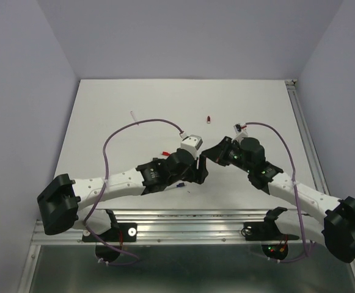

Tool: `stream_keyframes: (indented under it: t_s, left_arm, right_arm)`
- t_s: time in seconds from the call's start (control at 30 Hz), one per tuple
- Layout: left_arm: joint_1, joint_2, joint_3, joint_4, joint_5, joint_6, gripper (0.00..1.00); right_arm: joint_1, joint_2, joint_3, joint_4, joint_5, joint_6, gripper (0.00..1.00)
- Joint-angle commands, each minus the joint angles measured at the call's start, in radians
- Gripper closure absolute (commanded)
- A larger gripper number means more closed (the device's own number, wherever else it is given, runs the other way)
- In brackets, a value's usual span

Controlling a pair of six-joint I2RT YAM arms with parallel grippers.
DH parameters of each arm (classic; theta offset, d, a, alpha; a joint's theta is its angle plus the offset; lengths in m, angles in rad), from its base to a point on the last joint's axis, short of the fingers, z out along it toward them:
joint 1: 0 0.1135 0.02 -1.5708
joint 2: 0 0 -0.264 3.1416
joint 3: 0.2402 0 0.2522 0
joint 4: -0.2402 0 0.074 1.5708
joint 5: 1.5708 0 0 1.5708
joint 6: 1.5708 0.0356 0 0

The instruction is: Open the pen caps

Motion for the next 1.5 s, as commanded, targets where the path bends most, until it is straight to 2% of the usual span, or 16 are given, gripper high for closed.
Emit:
stream_keyframes:
  t_s: [0.0, 0.1, 0.23, 0.3, 0.33, 0.4, 0.5, 0.57, 0.67, 0.83, 0.93, 1.17, 1.3, 1.33, 1.37, 1.47]
  left_arm:
    - [-0.005, -0.025, 0.043, 0.026, -0.036, 0.054, 0.26]
    - [-0.005, -0.004, 0.063, 0.02, -0.053, 0.068, 0.27]
    - [-0.005, 0.013, 0.08, 0.015, -0.067, 0.073, 0.56]
    - [-0.005, 0.015, 0.083, 0.02, -0.064, 0.077, 0.64]
    - [-0.005, 0.013, 0.084, 0.021, -0.061, 0.08, 0.79]
    - [-0.005, 0.012, 0.083, 0.023, -0.064, 0.081, 1.0]
    - [-0.006, -0.016, 0.054, 0.024, -0.044, 0.041, 1.0]
    - [-0.005, -0.053, 0.005, 0.038, -0.015, 0.01, 1.0]
    - [-0.014, -0.105, -0.091, 0.061, 0.06, -0.034, 1.0]
    - [-0.049, -0.166, -0.219, 0.087, 0.108, -0.134, 1.0]
    - [-0.072, -0.198, -0.247, 0.086, 0.094, -0.168, 1.0]
    - [-0.066, -0.212, -0.198, 0.006, -0.019, -0.183, 1.0]
    - [0.105, -0.192, -0.143, -0.046, 0.0, -0.141, 1.0]
    - [0.106, -0.192, -0.143, -0.043, 0.001, -0.124, 1.0]
    - [0.209, -0.179, -0.135, -0.038, 0.037, -0.11, 1.0]
    - [0.383, -0.139, -0.094, -0.031, 0.048, -0.058, 1.0]
  right_arm:
    - [0.01, -0.033, 0.048, 0.042, -0.061, 0.018, 0.99]
    - [0.012, -0.053, 0.042, 0.045, -0.104, 0.039, 0.99]
    - [0.009, -0.059, 0.039, 0.054, -0.148, 0.056, 0.99]
    - [0.01, -0.047, 0.037, 0.068, -0.164, 0.066, 0.99]
    - [0.01, -0.021, 0.044, 0.074, -0.171, 0.069, 0.99]
    - [0.01, 0.008, 0.06, 0.059, -0.17, 0.061, 0.99]
    - [0.009, 0.065, 0.12, 0.042, -0.057, 0.004, 0.99]
    - [0.004, 0.129, 0.23, -0.057, 0.052, -0.046, 0.99]
    - [-0.026, 0.189, 0.319, -0.135, 0.314, -0.114, 0.99]
    - [-0.109, 0.419, 0.575, -0.217, 0.568, -0.169, 0.99]
    - [-0.151, 0.52, 0.668, -0.222, 0.594, -0.188, 0.99]
    - [-0.226, 0.611, 0.68, -0.184, 0.502, -0.197, 0.99]
    - [-0.224, 0.651, 0.647, -0.176, 0.475, -0.26, 0.99]
    - [-0.224, 0.663, 0.645, -0.174, 0.467, -0.272, 0.99]
    - [-0.226, 0.675, 0.648, -0.176, 0.459, -0.283, 0.99]
    - [-0.226, 0.731, 0.666, -0.184, 0.438, -0.301, 0.99]
